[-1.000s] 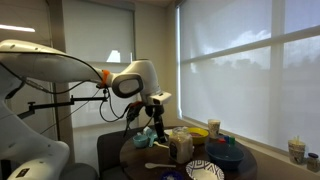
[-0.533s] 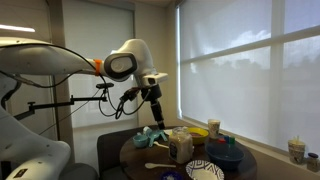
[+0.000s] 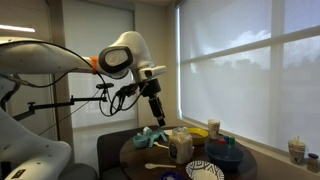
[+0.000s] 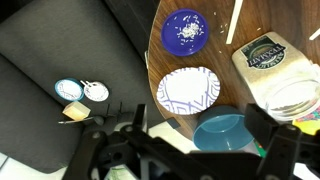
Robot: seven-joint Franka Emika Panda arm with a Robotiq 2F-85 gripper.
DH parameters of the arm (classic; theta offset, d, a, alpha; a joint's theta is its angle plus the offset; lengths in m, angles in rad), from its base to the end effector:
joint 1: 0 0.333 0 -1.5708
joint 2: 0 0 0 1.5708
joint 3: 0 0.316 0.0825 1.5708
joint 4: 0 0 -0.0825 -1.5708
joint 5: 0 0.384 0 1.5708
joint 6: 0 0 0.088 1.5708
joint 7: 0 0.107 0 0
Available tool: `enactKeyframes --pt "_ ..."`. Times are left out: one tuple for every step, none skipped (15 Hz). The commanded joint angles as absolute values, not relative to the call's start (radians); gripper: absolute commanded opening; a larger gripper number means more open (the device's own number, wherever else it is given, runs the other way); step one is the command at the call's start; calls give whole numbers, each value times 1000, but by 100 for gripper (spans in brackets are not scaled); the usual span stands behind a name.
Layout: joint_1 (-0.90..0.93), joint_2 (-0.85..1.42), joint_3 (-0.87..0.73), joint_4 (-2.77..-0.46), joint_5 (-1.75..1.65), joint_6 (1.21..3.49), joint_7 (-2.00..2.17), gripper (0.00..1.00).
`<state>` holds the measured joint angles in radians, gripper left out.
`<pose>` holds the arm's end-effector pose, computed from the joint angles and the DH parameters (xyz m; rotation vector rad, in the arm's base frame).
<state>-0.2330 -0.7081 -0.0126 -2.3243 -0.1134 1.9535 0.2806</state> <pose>0.3500 -0.0968 0.6202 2.9082 -0.7428 0.5139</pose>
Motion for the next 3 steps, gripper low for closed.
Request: enactKeyframes --pt "-224 -706 -19 -2322 -118 1950 284 100" --pt "-224 -705 -19 -2323 -118 1950 284 100" --pt "-224 -705 -19 -2323 -118 1950 284 100"
